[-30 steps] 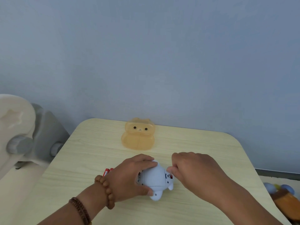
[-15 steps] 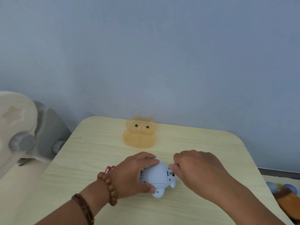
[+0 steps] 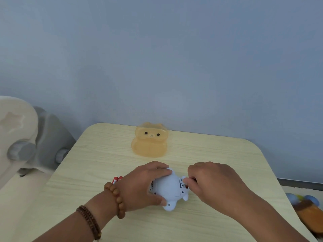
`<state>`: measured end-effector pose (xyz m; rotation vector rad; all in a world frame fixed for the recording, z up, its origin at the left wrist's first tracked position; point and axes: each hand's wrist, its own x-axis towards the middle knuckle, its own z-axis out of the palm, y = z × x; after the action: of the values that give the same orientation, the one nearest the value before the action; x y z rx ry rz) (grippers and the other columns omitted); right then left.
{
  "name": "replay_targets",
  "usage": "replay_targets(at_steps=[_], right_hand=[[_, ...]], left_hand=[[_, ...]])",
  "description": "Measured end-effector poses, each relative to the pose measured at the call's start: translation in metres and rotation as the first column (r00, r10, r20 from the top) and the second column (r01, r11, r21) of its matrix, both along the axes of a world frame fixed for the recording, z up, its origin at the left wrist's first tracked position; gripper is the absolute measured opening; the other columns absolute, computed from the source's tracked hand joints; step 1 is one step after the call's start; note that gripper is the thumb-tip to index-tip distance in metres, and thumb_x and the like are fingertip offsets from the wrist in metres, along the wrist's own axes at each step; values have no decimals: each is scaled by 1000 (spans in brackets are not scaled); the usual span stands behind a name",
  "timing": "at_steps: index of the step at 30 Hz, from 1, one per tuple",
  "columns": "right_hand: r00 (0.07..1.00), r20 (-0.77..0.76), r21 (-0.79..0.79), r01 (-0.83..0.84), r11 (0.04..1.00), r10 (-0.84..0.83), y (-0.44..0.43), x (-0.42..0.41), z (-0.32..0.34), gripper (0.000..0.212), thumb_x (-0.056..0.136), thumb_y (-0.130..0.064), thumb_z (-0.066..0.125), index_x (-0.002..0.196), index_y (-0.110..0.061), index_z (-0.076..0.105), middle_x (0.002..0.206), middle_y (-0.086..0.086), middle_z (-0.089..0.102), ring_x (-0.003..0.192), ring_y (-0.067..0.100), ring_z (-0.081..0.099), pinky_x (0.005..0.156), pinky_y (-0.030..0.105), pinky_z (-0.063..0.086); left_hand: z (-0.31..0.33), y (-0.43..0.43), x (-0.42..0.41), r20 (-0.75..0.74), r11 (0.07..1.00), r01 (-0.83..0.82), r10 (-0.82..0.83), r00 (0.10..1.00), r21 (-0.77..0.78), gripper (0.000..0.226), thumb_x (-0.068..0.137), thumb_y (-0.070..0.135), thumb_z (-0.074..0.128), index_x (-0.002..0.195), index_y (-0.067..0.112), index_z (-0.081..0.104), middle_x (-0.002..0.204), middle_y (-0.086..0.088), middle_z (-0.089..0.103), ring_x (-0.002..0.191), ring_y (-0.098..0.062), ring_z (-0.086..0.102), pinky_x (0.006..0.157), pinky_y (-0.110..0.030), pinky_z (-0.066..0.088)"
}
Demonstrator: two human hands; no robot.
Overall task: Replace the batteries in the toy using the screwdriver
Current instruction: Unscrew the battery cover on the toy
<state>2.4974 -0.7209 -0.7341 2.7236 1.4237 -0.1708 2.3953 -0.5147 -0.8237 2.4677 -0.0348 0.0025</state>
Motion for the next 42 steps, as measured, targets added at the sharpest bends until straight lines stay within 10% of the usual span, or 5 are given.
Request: replay_targets(at_steps=[10, 15, 35, 38, 42], right_hand=[[893, -132, 561, 425, 711, -430, -32, 4, -47, 44, 93, -43, 59, 59, -20, 44, 49, -4, 47, 47, 15, 46, 48, 35, 43], [717, -200, 490, 664, 565, -668, -50, 5, -82, 38, 95, -41, 59, 63, -22, 49, 62, -7, 56, 59, 20, 53, 54, 35, 48], [773, -132, 410, 613, 676, -621, -55, 13, -66, 24, 92, -46, 59, 80, -26, 59, 79, -7, 55, 72, 20, 55, 64, 37, 51], [902, -246, 575, 430, 696, -354, -53, 16, -43, 12, 84, -43, 70, 90, -37, 62, 89, -14, 60, 74, 7, 59, 65, 32, 49], [857, -514, 318, 166, 934, 23, -39, 4, -52, 73, 66, -60, 81, 130, -51, 48, 134, -27, 46, 113, 0, 56, 83, 19, 50]], left_hand=[[3, -3, 0, -7, 1000, -11, 11, 1000, -3, 83, 70, 56, 76, 143, 37, 41, 147, 27, 31, 133, 7, 32, 109, -23, 38], [7, -5, 0, -1, 1000, -5, 5, 1000, 8, 81, 72, 49, 79, 143, 34, 43, 148, 23, 32, 132, 6, 33, 108, -17, 35], [10, -5, -1, -3, 1000, 5, -5, 1000, 11, 80, 73, 46, 80, 142, 33, 44, 148, 20, 33, 132, 4, 34, 107, -17, 36], [11, -6, -1, -7, 1000, 1, 0, 1000, 29, 80, 72, 47, 79, 142, 34, 43, 148, 21, 32, 132, 4, 34, 107, -17, 35], [13, -6, -1, -13, 999, -1, 2, 1000, 44, 80, 71, 48, 79, 141, 33, 44, 148, 20, 34, 132, 3, 35, 107, -18, 36]])
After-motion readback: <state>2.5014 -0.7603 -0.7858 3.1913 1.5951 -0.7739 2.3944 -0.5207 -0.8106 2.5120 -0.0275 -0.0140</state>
